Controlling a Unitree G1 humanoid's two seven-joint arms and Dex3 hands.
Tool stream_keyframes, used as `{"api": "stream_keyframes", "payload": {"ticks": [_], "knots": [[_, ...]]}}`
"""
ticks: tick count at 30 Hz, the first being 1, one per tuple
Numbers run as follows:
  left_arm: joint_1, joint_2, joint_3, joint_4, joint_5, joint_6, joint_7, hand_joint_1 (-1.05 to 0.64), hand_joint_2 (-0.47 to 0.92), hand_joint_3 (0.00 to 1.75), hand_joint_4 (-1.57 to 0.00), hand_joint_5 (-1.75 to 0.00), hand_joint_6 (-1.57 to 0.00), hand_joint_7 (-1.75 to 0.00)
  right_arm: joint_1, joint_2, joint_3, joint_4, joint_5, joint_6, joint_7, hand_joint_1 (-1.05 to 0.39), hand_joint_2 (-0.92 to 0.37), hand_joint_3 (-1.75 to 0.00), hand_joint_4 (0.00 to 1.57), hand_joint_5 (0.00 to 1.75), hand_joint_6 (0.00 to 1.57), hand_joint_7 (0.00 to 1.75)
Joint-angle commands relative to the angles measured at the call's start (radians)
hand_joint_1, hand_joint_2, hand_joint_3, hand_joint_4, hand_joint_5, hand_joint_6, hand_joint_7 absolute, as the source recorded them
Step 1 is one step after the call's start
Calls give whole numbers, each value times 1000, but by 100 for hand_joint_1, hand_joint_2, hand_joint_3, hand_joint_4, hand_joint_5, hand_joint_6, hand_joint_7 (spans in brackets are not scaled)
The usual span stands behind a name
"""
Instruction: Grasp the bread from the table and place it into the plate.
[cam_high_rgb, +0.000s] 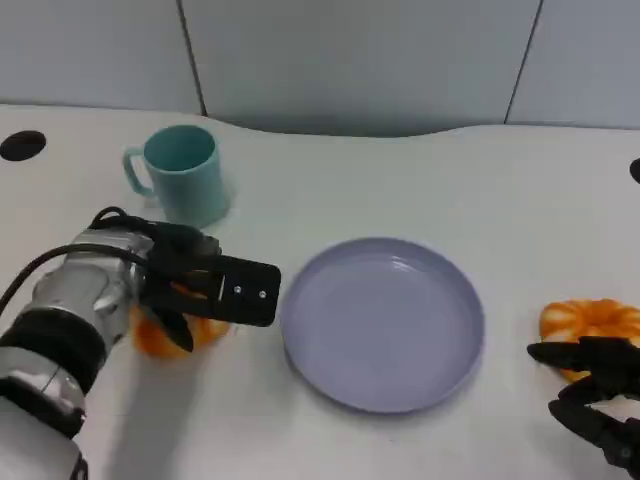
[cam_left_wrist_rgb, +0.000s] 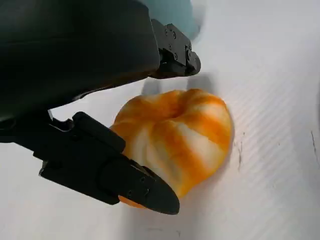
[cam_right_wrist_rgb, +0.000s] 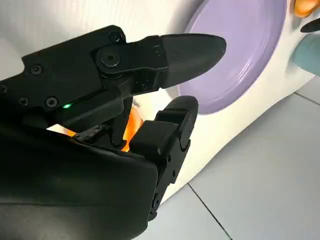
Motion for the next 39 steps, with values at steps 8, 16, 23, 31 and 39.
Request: {"api": "stream_keyframes", "payload": {"ticks": [8,16,23,31,39], "knots": [[-9,32,-23,28,-47,-41,-36,-53,72,0,-3,-1,-19,0,17,-12,-32,-19,5,-8,-8,-21,-92,-34,60,71,81,0],[78,54,-71,-3,-3,-25,132,-44,75,1,-8,-3,-23,-1,27,-15,-42,-33,1,-5,-4,-22,-92,-35,61,70,80,1],[84,30,-93,59,-6,-14,191,-40,80,2,-11,-3,-26,-1,31,-14,-42,-47,-1,10,-2,-24,-92,-36,62,67,80,0],[89,28,-112,95,-4,-20,266,-47,91,3,-16,-4,-29,-1,24,-16,-39,-40,-2,2,-3,-23,-92,-36,62,65,80,0],[80,10,-141,146,20,17,373,-47,92,23,-30,-9,-37,-2,24,-14,-40,-41,-3,3,-7,-24,-92,-34,64,64,81,1]]}}
